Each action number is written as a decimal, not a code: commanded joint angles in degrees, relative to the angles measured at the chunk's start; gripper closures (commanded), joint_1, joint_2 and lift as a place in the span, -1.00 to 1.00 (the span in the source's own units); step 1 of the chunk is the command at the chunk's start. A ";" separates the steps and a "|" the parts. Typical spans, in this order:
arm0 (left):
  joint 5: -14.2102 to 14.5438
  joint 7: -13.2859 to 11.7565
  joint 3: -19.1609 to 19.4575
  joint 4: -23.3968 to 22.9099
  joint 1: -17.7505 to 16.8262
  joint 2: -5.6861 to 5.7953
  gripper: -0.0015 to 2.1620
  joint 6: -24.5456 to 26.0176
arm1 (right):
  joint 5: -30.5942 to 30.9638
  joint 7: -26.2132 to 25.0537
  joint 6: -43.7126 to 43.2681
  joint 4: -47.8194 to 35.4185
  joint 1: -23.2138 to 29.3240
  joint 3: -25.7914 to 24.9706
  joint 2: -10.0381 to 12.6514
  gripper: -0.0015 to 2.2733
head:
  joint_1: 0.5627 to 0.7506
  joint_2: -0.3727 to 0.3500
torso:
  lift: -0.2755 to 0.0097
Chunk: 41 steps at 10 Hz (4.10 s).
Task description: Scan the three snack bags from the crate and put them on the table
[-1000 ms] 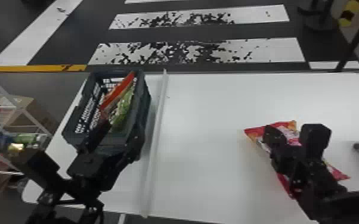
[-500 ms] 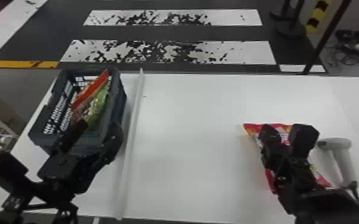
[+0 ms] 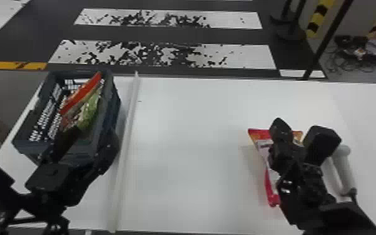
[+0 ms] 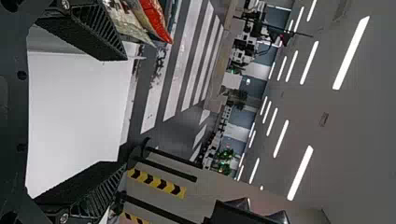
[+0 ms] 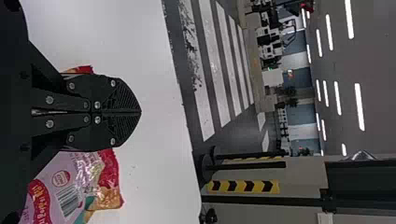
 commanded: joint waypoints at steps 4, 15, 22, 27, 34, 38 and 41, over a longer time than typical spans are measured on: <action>0.45 -0.08 -0.74 0.30 -1.32 0.11 -0.92 -0.97 | 1.51 -0.39 -0.34 -10.36 11.34 -3.20 -2.30 0.98 | 0.41 -0.09 | 0.28; 1.86 0.54 -0.21 1.79 -0.96 0.64 -0.92 -4.48 | 2.39 1.10 -13.87 10.83 5.63 -1.09 -1.16 0.98 | 0.41 -0.11 | 0.28; 0.54 1.07 -2.85 1.79 -0.79 0.64 -0.92 -5.54 | 5.47 -7.95 -17.56 11.62 7.74 4.09 1.04 0.98 | 0.41 -0.09 | 0.28; 0.54 0.45 -2.85 1.71 0.00 0.55 -0.92 -8.18 | 6.52 -14.81 -17.04 7.31 10.20 4.97 1.39 0.98 | 0.41 -0.10 | 0.28; 0.54 0.71 -3.46 0.21 1.32 0.64 -0.92 -9.23 | 5.03 0.14 2.65 -18.53 18.28 -7.86 -3.18 -0.96 | 0.41 -0.22 | 0.28; 0.54 0.63 -3.29 0.39 1.32 1.17 -0.92 -9.41 | 4.06 14.99 8.63 -13.78 17.23 -19.90 -3.53 -0.94 | 0.41 -0.41 | 0.28; 0.45 0.45 -3.46 0.65 1.58 1.17 -0.92 -9.41 | 0.72 26.15 11.44 -3.24 12.57 -28.25 -3.80 -0.92 | 0.41 -0.62 | 0.28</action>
